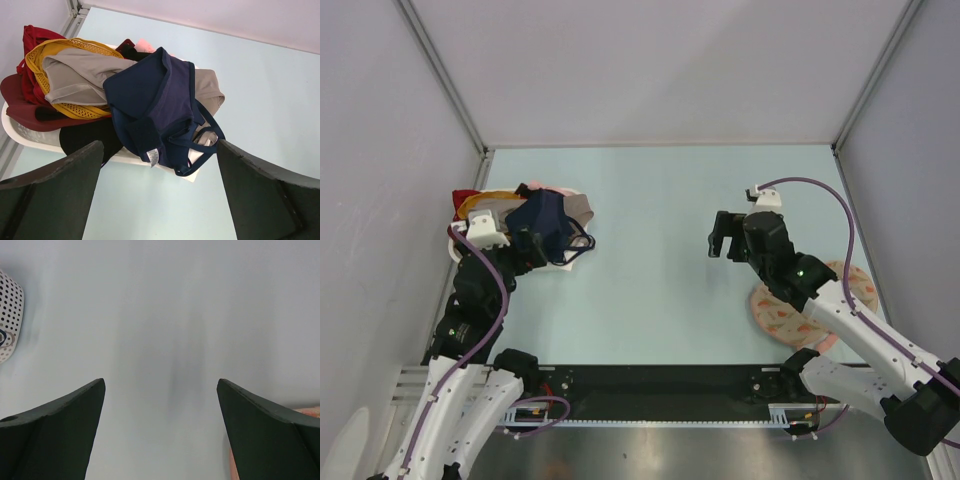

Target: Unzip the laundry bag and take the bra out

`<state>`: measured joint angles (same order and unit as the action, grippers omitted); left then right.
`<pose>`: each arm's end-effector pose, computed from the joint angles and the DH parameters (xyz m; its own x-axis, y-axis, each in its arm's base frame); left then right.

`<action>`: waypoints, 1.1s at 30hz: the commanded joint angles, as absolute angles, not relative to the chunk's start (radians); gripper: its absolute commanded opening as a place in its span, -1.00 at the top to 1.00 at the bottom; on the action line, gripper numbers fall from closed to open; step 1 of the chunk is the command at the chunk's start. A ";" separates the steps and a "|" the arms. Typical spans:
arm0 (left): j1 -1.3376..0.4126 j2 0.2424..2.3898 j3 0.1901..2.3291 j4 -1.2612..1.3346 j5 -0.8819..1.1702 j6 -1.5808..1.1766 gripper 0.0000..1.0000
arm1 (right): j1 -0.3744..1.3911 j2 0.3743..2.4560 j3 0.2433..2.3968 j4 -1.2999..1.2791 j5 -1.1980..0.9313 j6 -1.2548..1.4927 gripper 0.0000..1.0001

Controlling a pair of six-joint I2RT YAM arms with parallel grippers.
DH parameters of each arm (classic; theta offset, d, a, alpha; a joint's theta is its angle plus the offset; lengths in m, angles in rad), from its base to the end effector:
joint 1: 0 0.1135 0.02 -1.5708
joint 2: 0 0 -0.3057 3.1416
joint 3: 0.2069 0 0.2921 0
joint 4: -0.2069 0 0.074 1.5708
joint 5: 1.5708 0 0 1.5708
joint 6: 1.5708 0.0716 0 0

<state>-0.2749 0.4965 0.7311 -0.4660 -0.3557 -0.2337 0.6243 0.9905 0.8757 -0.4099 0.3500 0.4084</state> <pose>0.1537 -0.0174 0.3516 -0.1981 -0.1697 -0.9654 -0.1209 0.9816 -0.1477 0.2298 0.1353 0.3253 -0.4955 0.1029 -0.8625 -0.1215 0.9750 0.1861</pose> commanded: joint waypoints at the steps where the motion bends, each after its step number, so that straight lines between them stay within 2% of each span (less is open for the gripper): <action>1: -0.267 0.489 0.732 -0.439 -0.367 -0.222 -0.99 | 0.620 0.997 0.899 -0.383 0.397 0.394 -0.98; 7: -0.267 0.499 0.732 -0.439 -0.351 -0.221 -0.99 | 0.615 1.022 0.907 -0.441 0.449 0.431 -0.99; 14: -0.267 0.495 0.730 -0.437 -0.345 -0.221 -0.99 | 0.528 1.065 0.925 -0.710 0.653 0.732 -0.99; 18: -0.267 0.503 0.732 -0.439 -0.337 -0.219 -0.99 | 0.340 1.089 0.888 -0.830 0.566 0.824 -0.99; 21: -0.267 0.508 0.733 -0.439 -0.328 -0.219 -0.99 | 0.264 1.118 0.861 -0.871 0.511 0.845 -1.00; 26: -0.267 0.512 0.730 -0.434 -0.302 -0.221 -0.99 | 0.253 1.131 0.821 -0.887 0.545 0.899 -1.00; 33: -0.267 0.522 0.730 -0.434 -0.279 -0.219 -1.00 | 0.250 1.210 0.773 -0.759 0.457 0.891 -0.96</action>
<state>-0.2745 0.5190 0.7311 -0.4660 -0.3054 -0.2337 0.2546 1.1671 0.7906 -0.8318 0.4877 0.8589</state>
